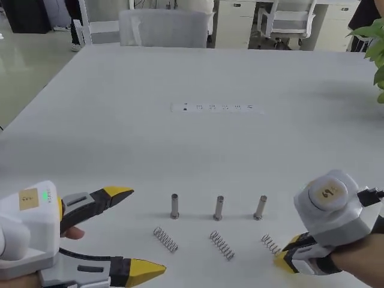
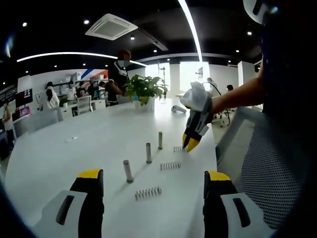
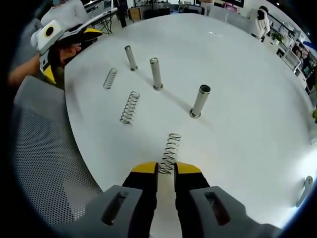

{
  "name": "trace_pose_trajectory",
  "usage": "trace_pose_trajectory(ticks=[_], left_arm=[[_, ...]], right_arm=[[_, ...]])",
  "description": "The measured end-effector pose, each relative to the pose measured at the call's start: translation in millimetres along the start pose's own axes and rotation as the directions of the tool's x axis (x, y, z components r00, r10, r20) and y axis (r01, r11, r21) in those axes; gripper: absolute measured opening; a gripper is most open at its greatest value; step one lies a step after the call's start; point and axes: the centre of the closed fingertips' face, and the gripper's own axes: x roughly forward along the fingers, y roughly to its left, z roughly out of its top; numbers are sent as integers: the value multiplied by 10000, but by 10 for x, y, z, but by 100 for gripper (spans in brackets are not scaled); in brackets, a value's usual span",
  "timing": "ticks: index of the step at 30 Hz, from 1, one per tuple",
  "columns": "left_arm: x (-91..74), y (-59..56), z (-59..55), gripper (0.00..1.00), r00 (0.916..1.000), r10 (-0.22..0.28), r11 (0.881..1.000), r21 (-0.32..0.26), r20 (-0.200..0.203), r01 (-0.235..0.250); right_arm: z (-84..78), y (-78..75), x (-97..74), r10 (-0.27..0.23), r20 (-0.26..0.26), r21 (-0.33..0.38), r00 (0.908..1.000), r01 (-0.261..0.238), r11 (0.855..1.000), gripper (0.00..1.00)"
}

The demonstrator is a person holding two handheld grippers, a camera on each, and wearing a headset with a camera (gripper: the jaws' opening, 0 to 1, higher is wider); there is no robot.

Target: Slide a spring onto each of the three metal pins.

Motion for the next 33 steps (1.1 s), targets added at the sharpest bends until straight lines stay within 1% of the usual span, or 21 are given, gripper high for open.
trace_pose_trajectory(ticks=[12,17,22,27,30,32,33], left_arm=[[1,10,-19,80,10000,-15,10000,-5,-12,15],[0,-1,-22,80,10000,-45,10000,4,-16,45],[11,-14,-3,79,9999,-99,9999,25,22,99],[21,-40,38,78,9998,-179,9998,75,51,178],[20,-57,50,76,9997,-253,9996,117,53,253],[22,-66,54,75,9996,-280,9995,145,52,279],[24,-72,56,74,9996,-294,9995,140,57,293]], right_arm=[[0,-26,-4,-106,-24,-267,9999,105,9996,8],[25,-22,-84,-102,20,-352,9999,102,9993,8],[66,7,-164,-53,71,-501,10000,56,9987,8],[157,60,-273,15,183,-808,9998,-1,9967,8],[225,115,-326,196,283,-903,9994,-169,9958,8],[267,147,-353,252,278,-1086,9993,-221,9938,8],[313,162,-371,218,399,-1228,9990,-167,9923,8]])
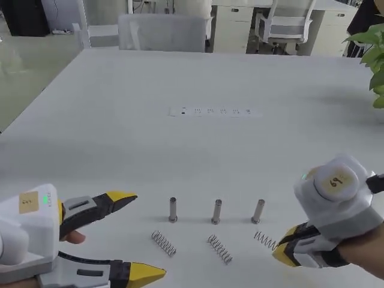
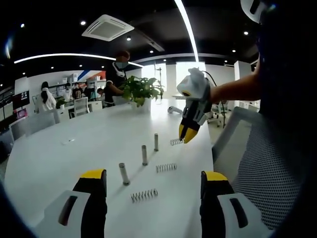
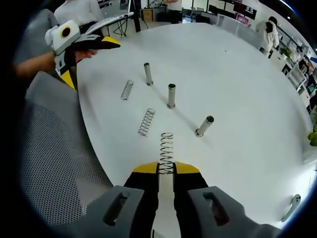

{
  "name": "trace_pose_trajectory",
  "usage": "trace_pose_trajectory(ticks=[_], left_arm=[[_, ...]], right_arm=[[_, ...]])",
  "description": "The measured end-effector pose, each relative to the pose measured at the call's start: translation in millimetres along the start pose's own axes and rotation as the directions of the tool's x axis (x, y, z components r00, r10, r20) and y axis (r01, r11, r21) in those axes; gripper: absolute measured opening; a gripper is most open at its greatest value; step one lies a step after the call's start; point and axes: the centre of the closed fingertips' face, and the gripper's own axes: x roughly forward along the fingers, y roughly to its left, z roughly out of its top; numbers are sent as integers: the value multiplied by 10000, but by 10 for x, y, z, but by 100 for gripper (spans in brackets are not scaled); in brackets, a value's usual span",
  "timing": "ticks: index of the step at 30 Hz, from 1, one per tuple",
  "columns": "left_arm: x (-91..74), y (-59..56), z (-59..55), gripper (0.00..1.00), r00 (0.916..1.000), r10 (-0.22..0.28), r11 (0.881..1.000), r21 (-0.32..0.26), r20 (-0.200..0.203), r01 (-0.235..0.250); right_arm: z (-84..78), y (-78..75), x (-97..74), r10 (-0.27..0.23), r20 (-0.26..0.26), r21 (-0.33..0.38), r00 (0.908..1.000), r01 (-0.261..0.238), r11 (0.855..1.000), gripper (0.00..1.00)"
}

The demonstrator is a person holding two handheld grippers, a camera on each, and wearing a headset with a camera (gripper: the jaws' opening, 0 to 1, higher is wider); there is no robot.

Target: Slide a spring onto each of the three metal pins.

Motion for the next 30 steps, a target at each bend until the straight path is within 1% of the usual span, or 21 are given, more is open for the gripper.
trace_pose_trajectory(ticks=[6,11,13,18,21,24,25,28,29,30], left_arm=[[10,-46,30,69,9998,-157,9999,-23,93,157],[21,-71,56,65,9995,-286,9996,-19,130,286],[24,-87,70,64,9991,-388,9992,-25,169,388],[36,-116,97,62,9981,-595,9982,92,176,593],[51,-150,101,61,9966,-813,9965,214,117,810],[65,-175,118,59,9953,-963,9950,291,126,959],[68,-184,124,58,9949,-1002,9945,309,135,998],[91,-219,149,56,9928,-1187,9923,386,143,1181],[97,-226,157,55,9923,-1227,9917,408,152,1220],[103,-234,163,54,9918,-1269,9910,450,146,1261]], right_arm=[[176,72,-38,149,104,-577,9998,-142,9982,8],[338,155,-46,279,175,-1139,9995,-257,9932,8],[376,187,-43,365,145,-1292,9992,-343,9910,8],[483,286,-38,482,79,-1870,9988,-459,9813,8],[547,348,-40,563,60,-2179,9984,-536,9745,8],[595,410,-50,718,48,-2360,9974,-686,9693,8],[619,444,-55,814,51,-2484,9967,-776,9655,8],[672,492,-71,853,54,-2817,9963,-803,9561,8],[692,514,-75,935,47,-2932,9956,-880,9520,8],[706,510,-74,925,46,-2951,9957,-870,9515,8]])
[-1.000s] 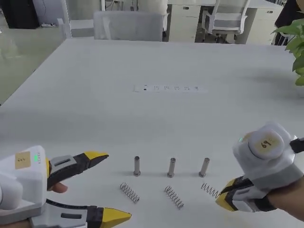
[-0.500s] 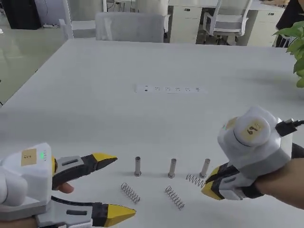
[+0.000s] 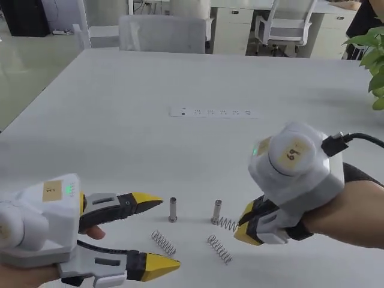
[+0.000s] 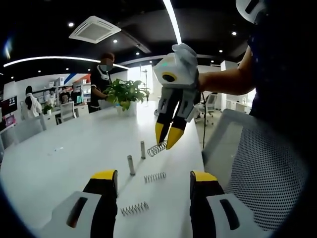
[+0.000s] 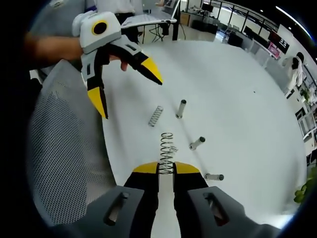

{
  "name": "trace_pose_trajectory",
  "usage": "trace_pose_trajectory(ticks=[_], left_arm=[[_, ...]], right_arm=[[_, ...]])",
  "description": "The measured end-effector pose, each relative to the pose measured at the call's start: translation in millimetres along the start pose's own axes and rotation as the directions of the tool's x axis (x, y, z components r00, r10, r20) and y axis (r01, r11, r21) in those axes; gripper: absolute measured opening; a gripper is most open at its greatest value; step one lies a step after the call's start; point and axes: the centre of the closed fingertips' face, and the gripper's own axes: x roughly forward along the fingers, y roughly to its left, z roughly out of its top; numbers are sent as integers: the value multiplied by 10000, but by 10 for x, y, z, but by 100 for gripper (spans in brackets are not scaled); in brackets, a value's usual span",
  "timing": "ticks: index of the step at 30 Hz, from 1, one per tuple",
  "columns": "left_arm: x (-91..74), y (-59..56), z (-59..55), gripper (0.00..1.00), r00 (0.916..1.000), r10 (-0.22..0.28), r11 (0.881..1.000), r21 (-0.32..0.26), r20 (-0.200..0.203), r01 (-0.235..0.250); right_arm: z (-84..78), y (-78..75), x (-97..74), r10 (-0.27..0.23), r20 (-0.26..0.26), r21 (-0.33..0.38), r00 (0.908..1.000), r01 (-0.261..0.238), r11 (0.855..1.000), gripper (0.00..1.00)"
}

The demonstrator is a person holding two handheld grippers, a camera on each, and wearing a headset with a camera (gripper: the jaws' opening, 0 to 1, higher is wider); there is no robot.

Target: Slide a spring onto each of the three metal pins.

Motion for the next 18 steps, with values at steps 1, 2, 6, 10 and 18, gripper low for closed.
trace_pose_trajectory(ticks=[1,2,6,10,18], left_arm=[[13,-7,9,53,10000,-65,10000,75,-22,65],[18,-12,16,52,9999,-103,9999,85,-14,103],[67,-18,61,49,9996,-281,9995,167,14,281],[121,-26,86,45,9989,-461,9986,263,-7,461],[269,-39,115,39,9960,-894,9948,477,-65,896]], right_arm=[[19,6,2,23,-4,-144,10000,-23,9999,8],[28,10,1,89,-23,-240,10000,-90,9997,8],[70,11,5,190,-28,-484,9998,-191,9986,8],[92,14,11,272,-41,-756,9996,-274,9968,7],[135,73,15,602,-100,-1221,9981,-610,9906,7]])
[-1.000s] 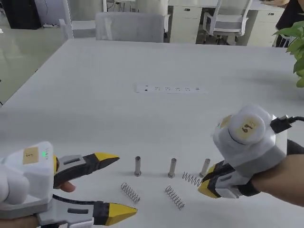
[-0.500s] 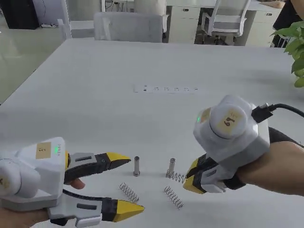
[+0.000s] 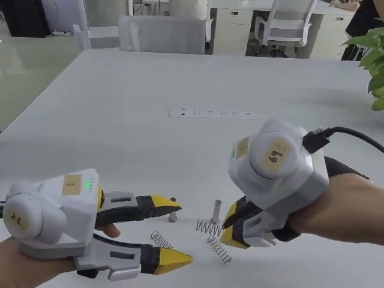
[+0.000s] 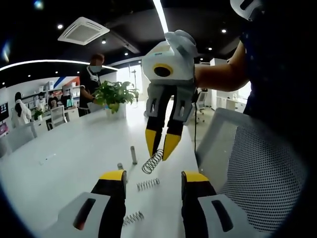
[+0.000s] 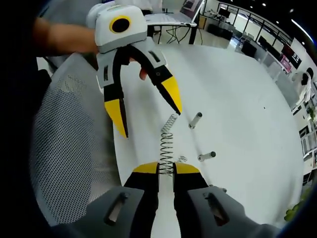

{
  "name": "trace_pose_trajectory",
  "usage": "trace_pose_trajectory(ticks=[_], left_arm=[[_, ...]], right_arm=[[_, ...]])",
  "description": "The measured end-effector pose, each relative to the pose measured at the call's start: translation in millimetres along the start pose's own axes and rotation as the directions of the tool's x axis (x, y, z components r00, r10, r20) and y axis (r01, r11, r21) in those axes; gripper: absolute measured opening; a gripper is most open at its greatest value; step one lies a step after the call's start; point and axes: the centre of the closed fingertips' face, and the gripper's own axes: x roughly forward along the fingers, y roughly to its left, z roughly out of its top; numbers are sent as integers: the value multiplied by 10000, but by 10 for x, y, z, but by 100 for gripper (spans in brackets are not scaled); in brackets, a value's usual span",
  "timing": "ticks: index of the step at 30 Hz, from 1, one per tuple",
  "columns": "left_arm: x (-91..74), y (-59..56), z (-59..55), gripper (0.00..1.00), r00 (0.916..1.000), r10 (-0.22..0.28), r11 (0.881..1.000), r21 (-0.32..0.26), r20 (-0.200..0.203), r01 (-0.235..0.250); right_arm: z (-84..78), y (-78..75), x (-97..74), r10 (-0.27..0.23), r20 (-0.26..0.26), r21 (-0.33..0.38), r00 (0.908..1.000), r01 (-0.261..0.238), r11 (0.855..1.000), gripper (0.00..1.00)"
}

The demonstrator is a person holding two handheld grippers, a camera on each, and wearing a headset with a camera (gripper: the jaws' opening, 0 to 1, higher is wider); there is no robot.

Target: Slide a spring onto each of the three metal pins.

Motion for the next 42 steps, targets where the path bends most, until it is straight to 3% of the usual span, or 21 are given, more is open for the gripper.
trace_pose_trajectory(ticks=[14,20,33,42], left_arm=[[88,-48,-4,27,9990,-432,9988,236,-62,434],[94,-95,-32,17,9979,-631,9976,274,-172,636],[84,-144,-49,5,9968,-740,9952,622,-287,756],[73,-181,-44,3,9956,-875,9923,854,-327,900]], right_arm=[[106,140,21,344,48,-735,9994,-339,9967,7],[131,190,11,452,40,-905,9990,-446,9949,8],[138,252,4,570,20,-1265,9984,-563,9904,8],[149,263,-8,644,106,-1453,9979,-622,9874,8]])
